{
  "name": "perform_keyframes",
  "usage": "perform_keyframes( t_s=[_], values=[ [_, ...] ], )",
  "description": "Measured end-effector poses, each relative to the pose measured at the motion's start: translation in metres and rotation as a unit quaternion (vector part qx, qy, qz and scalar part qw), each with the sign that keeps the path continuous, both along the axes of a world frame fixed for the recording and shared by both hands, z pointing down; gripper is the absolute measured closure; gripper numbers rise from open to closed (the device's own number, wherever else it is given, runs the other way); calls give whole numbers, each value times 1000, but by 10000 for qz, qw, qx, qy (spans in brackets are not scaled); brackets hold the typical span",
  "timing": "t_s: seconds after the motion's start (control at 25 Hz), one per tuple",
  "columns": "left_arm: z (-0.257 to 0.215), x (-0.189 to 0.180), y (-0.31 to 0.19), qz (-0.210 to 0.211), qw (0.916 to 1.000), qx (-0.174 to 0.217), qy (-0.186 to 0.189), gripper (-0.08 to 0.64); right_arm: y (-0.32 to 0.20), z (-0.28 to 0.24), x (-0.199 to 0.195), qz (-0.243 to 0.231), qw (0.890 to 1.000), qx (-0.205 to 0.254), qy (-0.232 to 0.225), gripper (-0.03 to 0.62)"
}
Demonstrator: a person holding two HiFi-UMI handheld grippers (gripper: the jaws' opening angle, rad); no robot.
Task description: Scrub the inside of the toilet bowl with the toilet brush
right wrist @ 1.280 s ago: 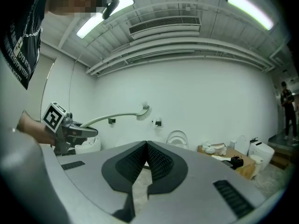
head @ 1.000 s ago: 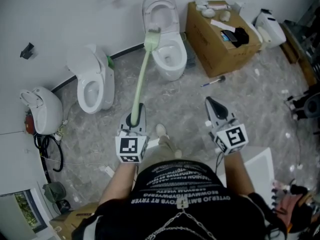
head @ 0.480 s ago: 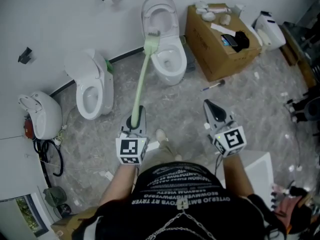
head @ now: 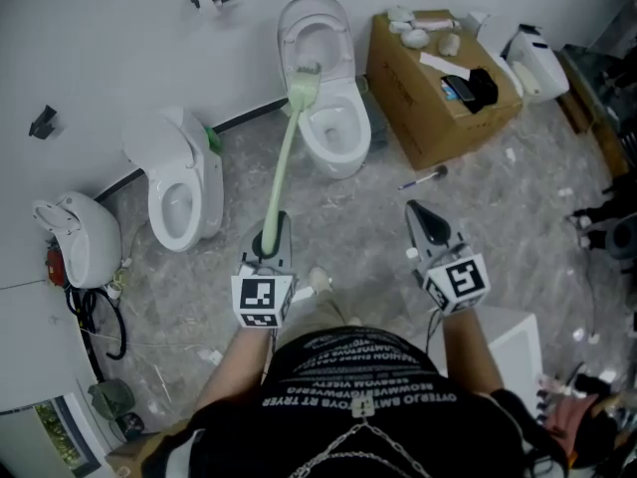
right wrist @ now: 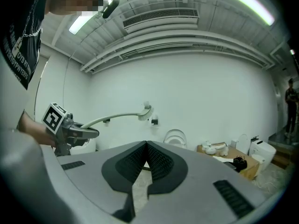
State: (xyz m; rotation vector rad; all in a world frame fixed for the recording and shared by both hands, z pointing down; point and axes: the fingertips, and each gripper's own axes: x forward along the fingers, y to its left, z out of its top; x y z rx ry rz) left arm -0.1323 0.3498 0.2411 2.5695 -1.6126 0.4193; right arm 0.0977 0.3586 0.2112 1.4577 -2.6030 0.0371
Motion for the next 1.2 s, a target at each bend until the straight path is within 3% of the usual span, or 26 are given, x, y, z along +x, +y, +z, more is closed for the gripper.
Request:
perform_keyframes(
  t_s=[1.2],
  values=[
    [-1, -46, -172, 322, 9995, 4, -33, 558, -170, -11, -58, 141, 9999, -65, 49, 589]
  ],
)
